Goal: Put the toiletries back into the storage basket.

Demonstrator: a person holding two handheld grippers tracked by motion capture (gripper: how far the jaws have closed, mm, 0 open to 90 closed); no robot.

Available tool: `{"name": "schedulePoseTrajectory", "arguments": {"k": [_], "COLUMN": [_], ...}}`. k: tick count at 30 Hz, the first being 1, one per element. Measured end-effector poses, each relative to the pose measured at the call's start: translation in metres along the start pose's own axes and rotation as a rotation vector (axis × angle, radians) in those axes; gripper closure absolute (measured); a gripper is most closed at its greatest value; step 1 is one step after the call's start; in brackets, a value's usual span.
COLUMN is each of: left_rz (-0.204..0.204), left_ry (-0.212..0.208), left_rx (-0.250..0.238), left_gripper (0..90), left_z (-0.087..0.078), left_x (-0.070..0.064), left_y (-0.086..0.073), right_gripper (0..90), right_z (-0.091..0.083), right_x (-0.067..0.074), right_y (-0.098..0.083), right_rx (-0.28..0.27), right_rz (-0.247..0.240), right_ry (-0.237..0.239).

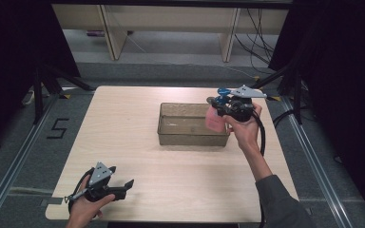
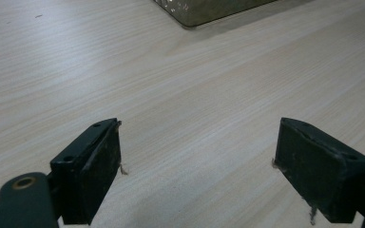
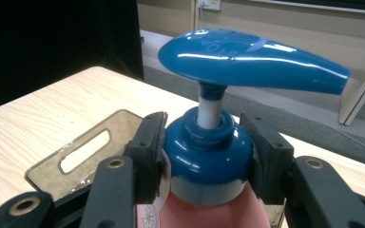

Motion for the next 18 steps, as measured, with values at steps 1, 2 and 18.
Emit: {"name": "schedulePoseTrajectory", "arguments": {"k": [1, 2, 18], "left_rz": [-0.001, -0.003, 0.001], "left_ry": [0.0, 0.002, 0.0], "left_rx": [0.0, 0.001, -0.003], "left_gripper": [15.2, 15.1, 15.2], "left_z": [0.0, 0.0, 0.0], "left_x": [0.0, 0.0, 0.0], "left_y": [0.0, 0.0, 0.0], "right_gripper": [53.7, 53.7, 53.7], "right_z": [0.0, 0.0, 0.015], "right_x": [0.0, 0.0, -0.007], "right_y": [0.0, -0.001, -0.013], "right_rx": [0.0, 0.011, 0.043], "right_rz": [0.0, 0.014, -0.009], "right_ry": [0.0, 0.004, 0.0]}}
Point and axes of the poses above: each handheld gripper's, and its own axes: z roughly forward along the jaws, y roughly out of its top, x roughly to its left, the point moved 1 cm from there along z, roughly forward along the jaws, and after that the axes turned 4 degrees about x, right-handed, at the moved point
